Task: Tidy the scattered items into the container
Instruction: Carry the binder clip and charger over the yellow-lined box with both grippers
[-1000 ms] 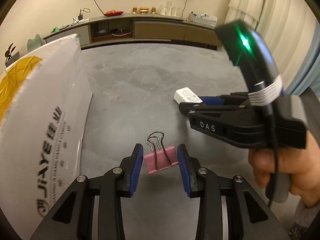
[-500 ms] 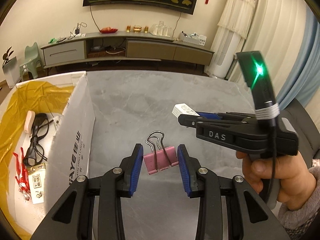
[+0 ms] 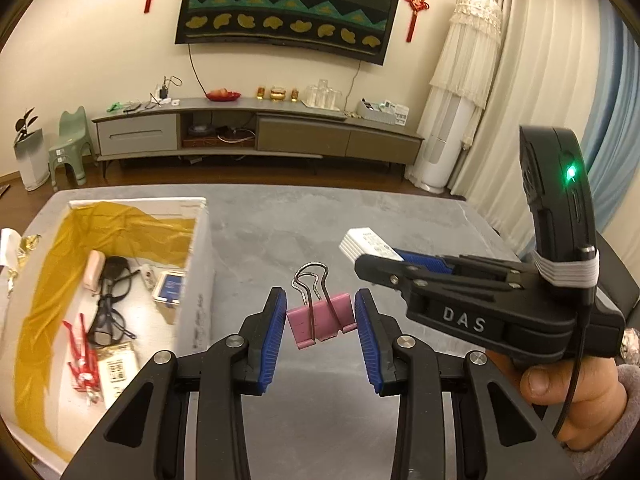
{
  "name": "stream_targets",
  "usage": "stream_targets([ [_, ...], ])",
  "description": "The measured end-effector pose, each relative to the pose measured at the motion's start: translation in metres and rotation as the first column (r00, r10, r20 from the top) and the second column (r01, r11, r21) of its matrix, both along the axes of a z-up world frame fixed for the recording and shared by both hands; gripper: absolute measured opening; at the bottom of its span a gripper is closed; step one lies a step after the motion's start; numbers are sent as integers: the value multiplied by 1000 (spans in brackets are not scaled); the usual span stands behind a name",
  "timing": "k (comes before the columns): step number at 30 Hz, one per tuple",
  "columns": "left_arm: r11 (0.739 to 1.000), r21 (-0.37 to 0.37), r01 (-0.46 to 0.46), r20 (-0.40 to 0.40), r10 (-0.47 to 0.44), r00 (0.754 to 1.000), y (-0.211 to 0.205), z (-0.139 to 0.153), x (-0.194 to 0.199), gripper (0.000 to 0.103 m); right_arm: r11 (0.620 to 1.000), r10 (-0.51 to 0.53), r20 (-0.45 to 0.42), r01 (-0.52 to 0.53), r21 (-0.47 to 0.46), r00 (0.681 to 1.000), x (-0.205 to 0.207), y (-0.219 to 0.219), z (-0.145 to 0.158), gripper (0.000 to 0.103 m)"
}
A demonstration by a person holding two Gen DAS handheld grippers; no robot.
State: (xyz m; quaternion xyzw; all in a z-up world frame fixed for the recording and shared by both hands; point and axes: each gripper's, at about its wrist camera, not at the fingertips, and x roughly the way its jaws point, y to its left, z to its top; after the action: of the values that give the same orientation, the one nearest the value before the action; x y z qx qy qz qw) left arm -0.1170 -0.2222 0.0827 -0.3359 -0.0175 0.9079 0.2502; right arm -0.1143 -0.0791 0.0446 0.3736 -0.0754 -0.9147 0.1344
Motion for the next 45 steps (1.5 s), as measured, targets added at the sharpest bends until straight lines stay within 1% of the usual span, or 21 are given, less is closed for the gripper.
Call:
stream_targets([
  [8, 998, -25, -61, -13, 61, 998, -23, 6, 6, 37, 999, 37, -40, -36, 23, 999, 18, -23, 16, 32],
  [15, 993, -44, -106, -21, 105, 994, -47, 6, 13, 37, 998, 58, -63, -57, 15, 996, 35, -40, 23, 32],
  [23, 990, -43, -137, -39, 135, 990, -70, 12, 20, 37, 995, 94, -108, -91, 28, 990, 47, -67, 39, 32],
  [27, 987, -43, -152, -41, 150, 988, -81, 13, 23, 37, 993, 117, -116, -114, 35, 986, 49, -82, 41, 32],
  [35, 976, 6, -216, -28, 216, 976, -123, 19, 21, 37, 985, 170, -150, -163, 61, 974, 50, -116, 47, 32],
  [40, 967, 34, -254, -17, 255, 967, -148, 20, 20, 37, 978, 202, -156, -192, 77, 967, 51, -137, 44, 32],
  [45, 961, 76, -267, 25, 266, 964, -168, 16, 17, 37, 971, 229, -154, -214, 107, 961, 48, -155, 36, 32],
])
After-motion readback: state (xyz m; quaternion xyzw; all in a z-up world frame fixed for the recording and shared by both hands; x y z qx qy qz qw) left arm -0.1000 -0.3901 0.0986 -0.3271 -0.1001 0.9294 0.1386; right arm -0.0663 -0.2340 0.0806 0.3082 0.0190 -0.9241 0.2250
